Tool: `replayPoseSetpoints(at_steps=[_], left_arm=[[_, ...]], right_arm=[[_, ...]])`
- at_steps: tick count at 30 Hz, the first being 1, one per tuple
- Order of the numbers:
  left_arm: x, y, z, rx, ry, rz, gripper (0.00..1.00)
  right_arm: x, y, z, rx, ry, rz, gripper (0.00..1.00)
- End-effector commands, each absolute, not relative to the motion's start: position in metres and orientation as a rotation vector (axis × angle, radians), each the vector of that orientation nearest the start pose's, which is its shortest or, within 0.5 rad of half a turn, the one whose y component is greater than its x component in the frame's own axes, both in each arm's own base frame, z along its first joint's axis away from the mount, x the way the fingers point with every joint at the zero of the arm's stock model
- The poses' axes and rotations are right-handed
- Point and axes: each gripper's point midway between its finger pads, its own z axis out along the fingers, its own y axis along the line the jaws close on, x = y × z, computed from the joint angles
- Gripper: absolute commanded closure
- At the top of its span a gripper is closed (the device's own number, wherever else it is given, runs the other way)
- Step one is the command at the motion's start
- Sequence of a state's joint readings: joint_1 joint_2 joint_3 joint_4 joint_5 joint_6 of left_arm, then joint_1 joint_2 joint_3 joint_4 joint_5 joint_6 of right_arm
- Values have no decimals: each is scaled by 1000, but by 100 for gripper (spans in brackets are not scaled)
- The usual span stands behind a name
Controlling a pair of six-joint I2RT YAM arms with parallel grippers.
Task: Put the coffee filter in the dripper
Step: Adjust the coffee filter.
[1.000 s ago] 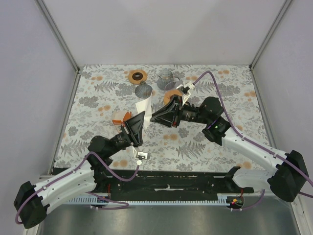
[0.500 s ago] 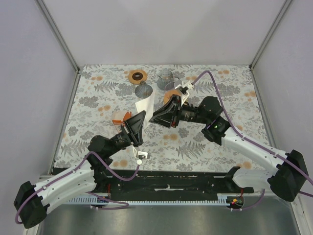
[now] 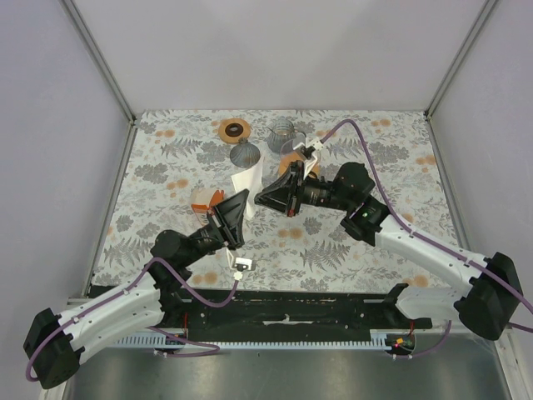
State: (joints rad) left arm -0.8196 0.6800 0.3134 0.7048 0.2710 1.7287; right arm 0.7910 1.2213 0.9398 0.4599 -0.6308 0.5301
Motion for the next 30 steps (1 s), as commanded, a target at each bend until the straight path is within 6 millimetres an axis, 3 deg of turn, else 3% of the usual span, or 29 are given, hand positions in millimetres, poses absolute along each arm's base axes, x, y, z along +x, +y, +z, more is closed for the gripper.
replayPoseSetpoints(at_steps=[1, 6, 9, 15, 21, 23, 30], left_arm=[[200, -225, 349, 1257, 135, 624, 98], [209, -223, 335, 1299, 215, 592, 57], [220, -219, 332, 1311, 328, 558, 39], [242, -210, 343, 1191, 760, 253, 32], [238, -219, 346, 1043, 1197, -162, 32], [234, -225, 350, 990, 1291, -273, 32], [226, -248, 393, 794, 1441, -599, 32]], right_arm=[[201, 352, 374, -690, 1407, 1399, 100], [217, 332, 375, -648, 1481, 1204, 100], [226, 314, 383, -626, 1507, 1057, 100], [253, 284, 393, -591, 1550, 777, 100], [264, 285, 409, -593, 1523, 725, 100], [266, 288, 412, -597, 1518, 726, 100], [263, 293, 415, -605, 1499, 762, 100]])
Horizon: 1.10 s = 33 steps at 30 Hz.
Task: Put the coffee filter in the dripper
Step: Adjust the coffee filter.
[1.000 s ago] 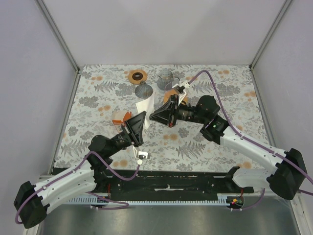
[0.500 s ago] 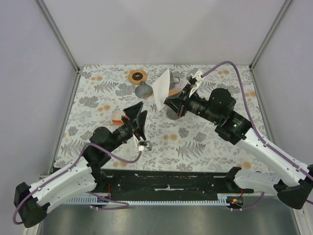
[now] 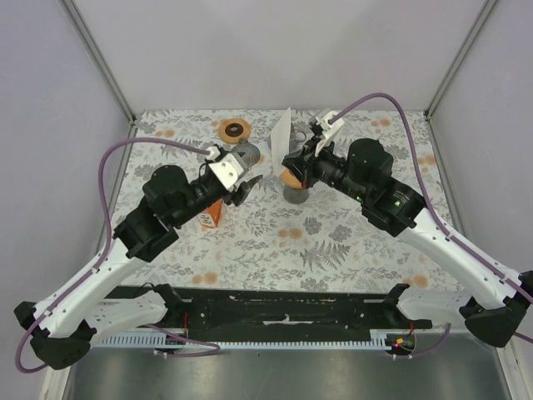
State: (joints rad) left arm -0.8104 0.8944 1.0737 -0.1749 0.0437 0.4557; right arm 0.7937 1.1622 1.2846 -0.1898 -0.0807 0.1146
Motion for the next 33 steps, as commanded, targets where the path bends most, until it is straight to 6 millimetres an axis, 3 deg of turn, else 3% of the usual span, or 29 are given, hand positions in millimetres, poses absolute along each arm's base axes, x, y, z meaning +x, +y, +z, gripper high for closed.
replayPoseSetpoints(at_steps=[1, 7, 11, 14, 18, 24, 30, 33], left_arm=[[226, -253, 397, 771, 1457, -639, 32], [230, -274, 420, 680, 1474, -788, 27], [236, -280, 419, 667, 1504, -793, 21], [250, -278, 413, 680, 1516, -702, 20], [275, -260, 409, 679, 1527, -476, 27], [277, -258, 420, 758, 1435, -316, 46], [286, -251, 417, 775, 1440, -190, 63], [290, -247, 416, 778, 1451, -147, 65]], right_arm=[[263, 293, 415, -602, 1498, 767, 100], [256, 301, 412, -613, 1497, 810, 100], [257, 304, 411, -605, 1506, 807, 100], [256, 307, 413, -586, 1514, 820, 100], [259, 310, 412, -537, 1544, 831, 100], [263, 322, 414, -510, 1568, 878, 100], [262, 323, 415, -509, 1564, 887, 100], [262, 323, 416, -508, 1561, 888, 100]])
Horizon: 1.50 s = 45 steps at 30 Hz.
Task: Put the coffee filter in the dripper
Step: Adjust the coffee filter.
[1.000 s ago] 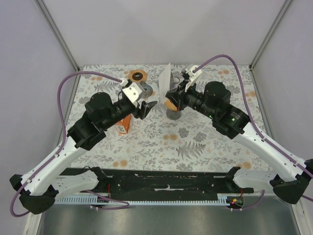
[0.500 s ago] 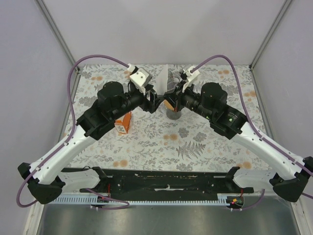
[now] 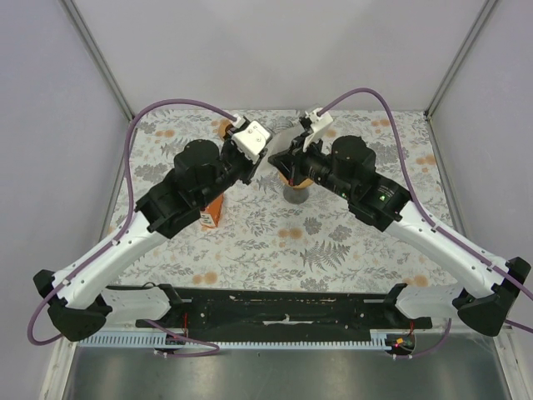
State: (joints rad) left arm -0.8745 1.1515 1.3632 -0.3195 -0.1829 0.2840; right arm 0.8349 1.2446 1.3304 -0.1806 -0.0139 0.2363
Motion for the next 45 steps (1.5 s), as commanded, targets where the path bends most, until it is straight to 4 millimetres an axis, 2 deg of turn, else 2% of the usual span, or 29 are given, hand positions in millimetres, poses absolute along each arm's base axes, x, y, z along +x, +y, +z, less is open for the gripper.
replayPoseSetpoints(at_steps=[1, 6, 8, 15, 20, 25, 29, 31, 37, 41, 42, 45], left_arm=[[292, -246, 415, 772, 1458, -136, 66], [294, -247, 422, 759, 1452, -135, 67], [290, -251, 425, 757, 1445, -177, 64], [271, -269, 416, 816, 1477, -348, 57], [264, -272, 406, 812, 1549, -443, 50], [256, -280, 402, 856, 1567, -533, 65], [240, -288, 396, 956, 1554, -602, 88], [241, -287, 394, 967, 1553, -584, 98], [260, -270, 412, 944, 1487, -407, 98], [266, -265, 423, 974, 1416, -273, 98], [264, -268, 423, 993, 1396, -249, 98], [253, -276, 424, 1057, 1299, -184, 98]], right_arm=[[262, 323, 415, -510, 1561, 887, 100], [260, 327, 415, -532, 1553, 902, 100], [261, 329, 411, -539, 1561, 899, 100], [260, 326, 411, -562, 1544, 879, 100], [256, 322, 415, -587, 1512, 861, 100], [250, 325, 417, -631, 1485, 882, 100], [252, 325, 415, -626, 1485, 875, 100], [254, 323, 413, -608, 1496, 867, 100], [265, 313, 407, -498, 1538, 853, 99], [270, 317, 411, -452, 1517, 909, 75], [271, 319, 418, -436, 1493, 929, 71], [279, 325, 420, -409, 1489, 973, 67]])
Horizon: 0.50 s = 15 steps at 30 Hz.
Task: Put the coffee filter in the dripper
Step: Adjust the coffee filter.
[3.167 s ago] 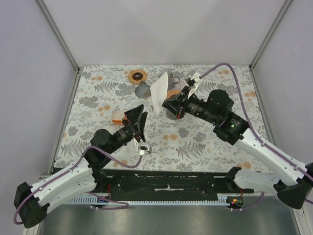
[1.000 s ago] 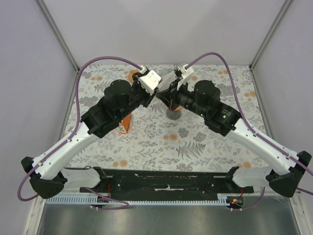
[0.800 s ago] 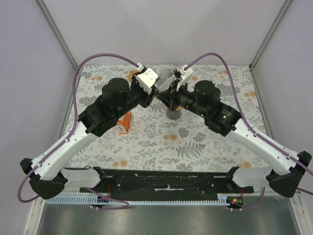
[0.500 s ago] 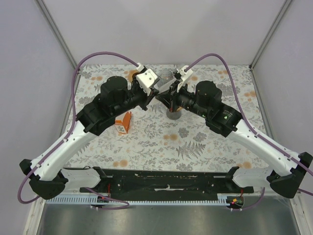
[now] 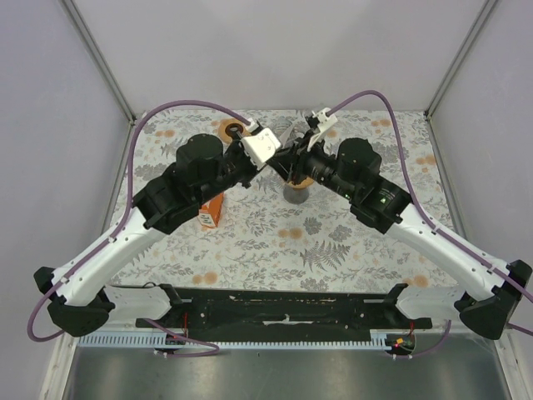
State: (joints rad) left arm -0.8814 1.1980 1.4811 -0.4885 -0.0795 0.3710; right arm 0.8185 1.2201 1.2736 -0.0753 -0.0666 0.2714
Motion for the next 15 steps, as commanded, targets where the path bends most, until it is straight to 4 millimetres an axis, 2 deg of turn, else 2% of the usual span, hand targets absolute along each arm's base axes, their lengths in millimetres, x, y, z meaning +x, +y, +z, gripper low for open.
replayPoseSetpoints(at_steps=[1, 5, 8, 15], left_arm=[[250, -278, 425, 1070, 1269, -161, 98], [249, -276, 433, 1062, 1204, -70, 98], [247, -277, 426, 1095, 1183, -24, 98], [252, -273, 431, 1072, 1154, 46, 98]], right_arm=[[282, 325, 419, -393, 1496, 980, 67], [296, 320, 414, -304, 1514, 1010, 67], [301, 311, 421, -242, 1461, 1058, 67], [291, 322, 432, -313, 1385, 1138, 64]])
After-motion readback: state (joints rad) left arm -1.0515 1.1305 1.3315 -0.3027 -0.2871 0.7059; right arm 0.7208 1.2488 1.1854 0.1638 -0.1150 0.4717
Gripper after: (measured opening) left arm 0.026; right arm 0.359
